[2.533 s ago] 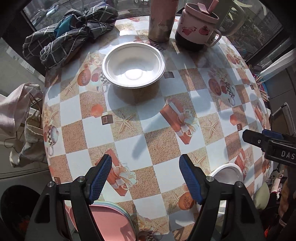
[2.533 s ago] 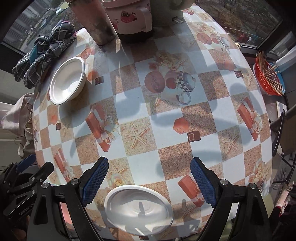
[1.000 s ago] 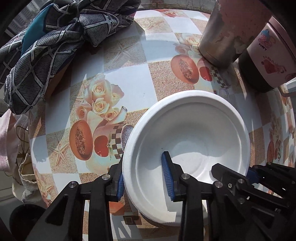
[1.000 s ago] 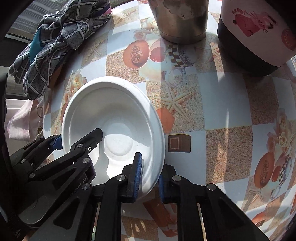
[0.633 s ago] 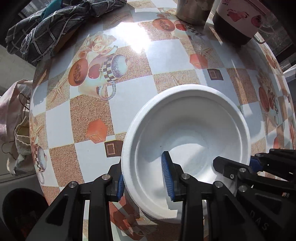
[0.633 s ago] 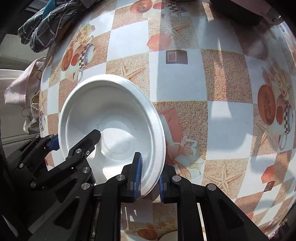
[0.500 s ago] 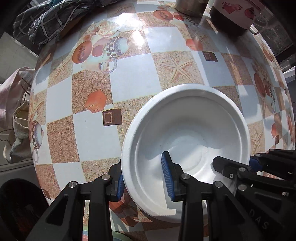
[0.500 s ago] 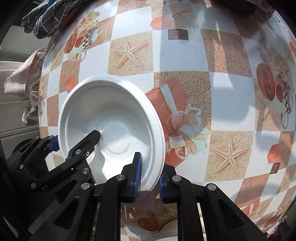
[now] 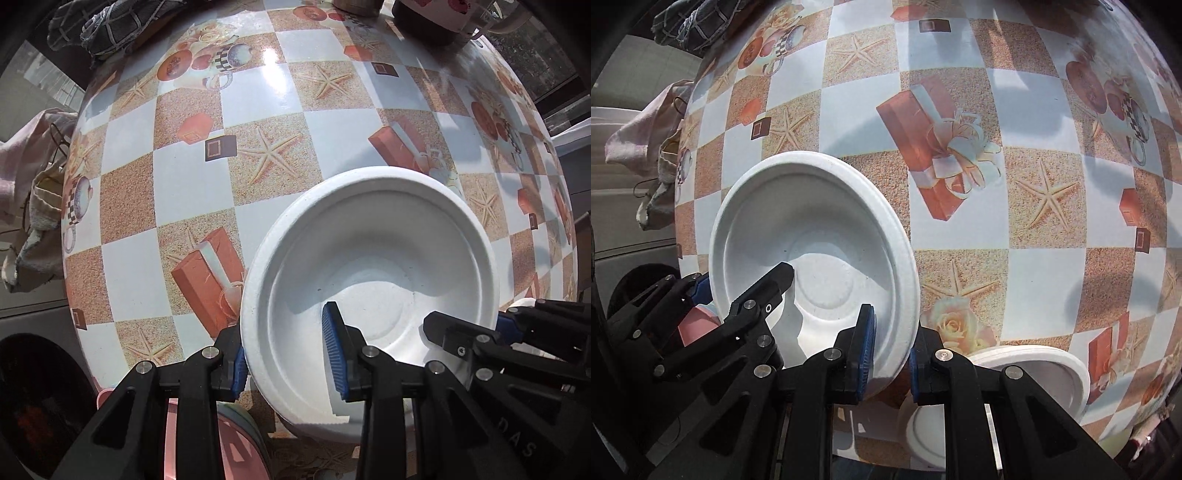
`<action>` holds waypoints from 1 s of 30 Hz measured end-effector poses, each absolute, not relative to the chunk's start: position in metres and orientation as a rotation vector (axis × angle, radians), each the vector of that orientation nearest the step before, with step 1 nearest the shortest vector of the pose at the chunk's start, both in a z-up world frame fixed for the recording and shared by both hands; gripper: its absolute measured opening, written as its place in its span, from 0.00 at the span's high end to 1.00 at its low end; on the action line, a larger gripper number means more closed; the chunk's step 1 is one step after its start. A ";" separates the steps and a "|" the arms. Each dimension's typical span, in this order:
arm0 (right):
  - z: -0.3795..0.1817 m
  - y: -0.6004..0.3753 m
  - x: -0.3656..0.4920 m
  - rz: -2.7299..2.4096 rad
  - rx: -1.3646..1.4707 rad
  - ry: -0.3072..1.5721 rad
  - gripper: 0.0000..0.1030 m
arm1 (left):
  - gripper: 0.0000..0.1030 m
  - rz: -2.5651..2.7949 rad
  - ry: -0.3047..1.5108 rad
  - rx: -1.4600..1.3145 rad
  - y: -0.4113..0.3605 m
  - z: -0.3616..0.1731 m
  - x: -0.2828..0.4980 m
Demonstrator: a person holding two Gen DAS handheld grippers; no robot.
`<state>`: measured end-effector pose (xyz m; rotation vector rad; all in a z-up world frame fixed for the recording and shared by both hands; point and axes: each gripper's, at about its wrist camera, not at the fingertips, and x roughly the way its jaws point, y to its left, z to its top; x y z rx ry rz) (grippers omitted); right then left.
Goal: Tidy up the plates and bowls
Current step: 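Lift the third white bowl with both grippers and carry it over the bowl stack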
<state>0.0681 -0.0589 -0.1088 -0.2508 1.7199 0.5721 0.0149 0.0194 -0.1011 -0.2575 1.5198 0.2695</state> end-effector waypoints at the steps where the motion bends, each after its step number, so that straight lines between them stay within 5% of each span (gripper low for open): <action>1: -0.104 -0.061 0.067 0.571 -0.245 1.712 0.83 | 0.62 0.268 1.512 -0.253 0.018 -0.096 0.017; 14: -0.049 -0.137 0.063 0.442 -0.098 1.622 0.83 | 0.62 0.134 1.432 -0.106 -0.052 -0.031 0.026; 30: -0.053 -0.233 0.043 0.244 0.059 1.638 0.82 | 0.62 -0.071 1.462 0.063 -0.125 -0.049 0.029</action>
